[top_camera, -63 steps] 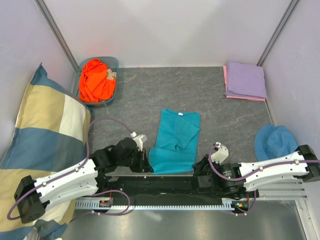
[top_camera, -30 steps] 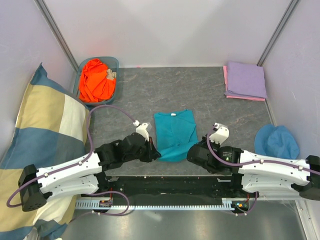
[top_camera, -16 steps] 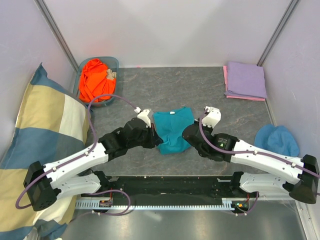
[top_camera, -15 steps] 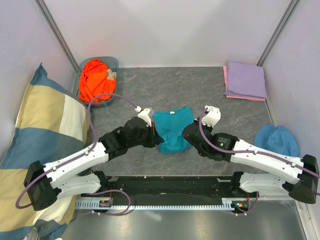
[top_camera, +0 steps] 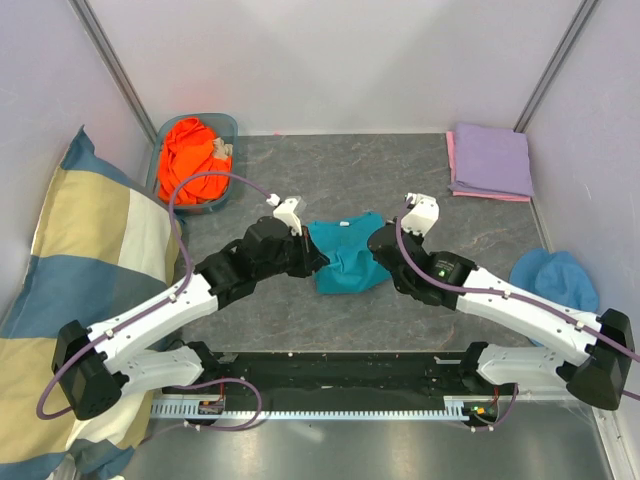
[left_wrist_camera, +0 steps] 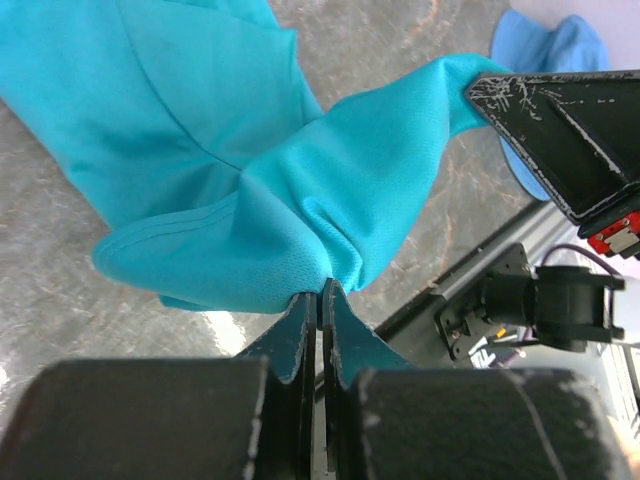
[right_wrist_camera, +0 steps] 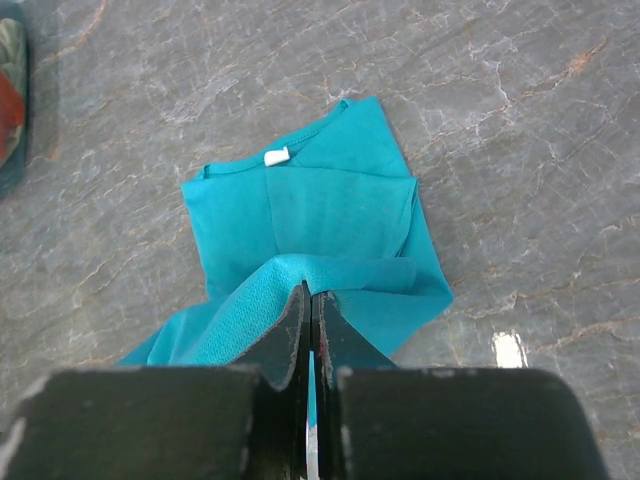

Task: Fold and stack the t-shirts
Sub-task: Fold the long partially folded tshirt into a neat square

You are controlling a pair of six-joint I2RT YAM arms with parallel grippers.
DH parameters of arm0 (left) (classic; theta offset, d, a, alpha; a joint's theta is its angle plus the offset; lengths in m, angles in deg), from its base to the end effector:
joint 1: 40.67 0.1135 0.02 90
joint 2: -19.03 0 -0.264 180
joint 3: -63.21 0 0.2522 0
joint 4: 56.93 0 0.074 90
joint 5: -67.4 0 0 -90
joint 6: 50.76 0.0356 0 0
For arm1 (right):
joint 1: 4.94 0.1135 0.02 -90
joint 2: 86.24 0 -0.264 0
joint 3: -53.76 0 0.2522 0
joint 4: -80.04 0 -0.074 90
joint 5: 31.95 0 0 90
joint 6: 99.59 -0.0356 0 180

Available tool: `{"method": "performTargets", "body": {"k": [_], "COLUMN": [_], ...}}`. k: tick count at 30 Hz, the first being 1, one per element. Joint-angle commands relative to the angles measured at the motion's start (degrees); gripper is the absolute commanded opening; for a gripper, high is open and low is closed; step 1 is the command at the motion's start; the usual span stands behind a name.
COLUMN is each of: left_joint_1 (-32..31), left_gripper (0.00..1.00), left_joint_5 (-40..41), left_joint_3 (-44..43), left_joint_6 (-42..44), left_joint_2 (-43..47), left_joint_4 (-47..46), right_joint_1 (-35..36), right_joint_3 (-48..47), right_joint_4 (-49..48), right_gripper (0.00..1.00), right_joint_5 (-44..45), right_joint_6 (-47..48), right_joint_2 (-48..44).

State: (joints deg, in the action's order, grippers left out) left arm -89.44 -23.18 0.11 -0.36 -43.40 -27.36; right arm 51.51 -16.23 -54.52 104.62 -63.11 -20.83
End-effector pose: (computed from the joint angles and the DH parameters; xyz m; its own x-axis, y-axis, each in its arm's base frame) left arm 0.1618 -0.1852 0.2975 -0.7285 -0.1358 -0.6714 0.3809 0.7344 -0.5618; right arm 0.1520 0.1824 0.3093 -0.4316 0.3494 -0.8317 0.1306 0.9364 0.3257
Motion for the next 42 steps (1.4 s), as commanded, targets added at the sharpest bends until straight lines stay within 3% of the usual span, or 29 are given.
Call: {"method": "performTargets", "body": {"k": [1, 9, 18, 20, 21, 22, 24, 25, 26, 32, 42], "left_joint_1": [2.89, 10.80, 17.83, 20.64, 21.78, 24.23, 26.79, 28.98, 29.78, 30.58, 28.12], "left_gripper": [0.02, 0.02, 0.02, 0.09, 0.12, 0.37, 0.65, 0.88, 1.00, 1.00, 1.00], "left_joint_5": [-1.44, -6.00, -9.44, -9.61, -9.79, -9.53, -10.49, -11.19, -11.98, -12.25, -13.49], "left_joint_3": [-1.20, -1.19, -0.93, -1.10, -1.80, -2.25, -3.12, -3.39, -3.39, -5.77, 5.37], "left_joint_6": [3.29, 4.09, 3.38, 2.77, 2.68, 1.46, -0.47, -2.57, -3.20, -3.21, -1.98], "left_joint_2": [-1.37, -7.52, -25.09, -31.31, -33.52, -35.54, -39.51, -40.13, -40.31, -37.24, -26.26], "left_joint_4": [-4.65, -11.67, -26.08, -30.64, -31.97, -32.86, -35.48, -36.20, -37.16, -35.68, -33.39], "right_joint_1": [-3.88, -13.63, -23.21, -24.54, -25.76, -26.29, -27.61, -27.97, -28.49, -28.76, -28.67], "right_joint_3": [-2.22, -3.28, -3.71, -3.71, -4.58, -5.12, -5.47, -4.95, -4.34, 1.20, 11.91], "right_joint_4": [-6.19, -16.55, -31.23, -38.15, -39.49, -40.55, -42.31, -43.10, -43.98, -42.41, -37.48], "right_gripper": [0.00, 0.00, 0.00, 0.00, 0.20, 0.36, 0.61, 0.66, 0.73, 0.79, 0.84], "right_joint_5": [-3.41, -13.94, -24.84, -28.19, -28.89, -29.42, -29.60, -29.43, -29.17, -26.97, -33.82], "right_joint_6": [5.60, 12.20, 16.60, 17.91, 19.92, 20.90, 22.05, 22.83, 23.28, 24.69, 21.80], "right_joint_2": [2.17, 9.91, 27.99, 31.17, 34.14, 35.39, 36.46, 35.85, 35.15, 26.71, 13.71]}}
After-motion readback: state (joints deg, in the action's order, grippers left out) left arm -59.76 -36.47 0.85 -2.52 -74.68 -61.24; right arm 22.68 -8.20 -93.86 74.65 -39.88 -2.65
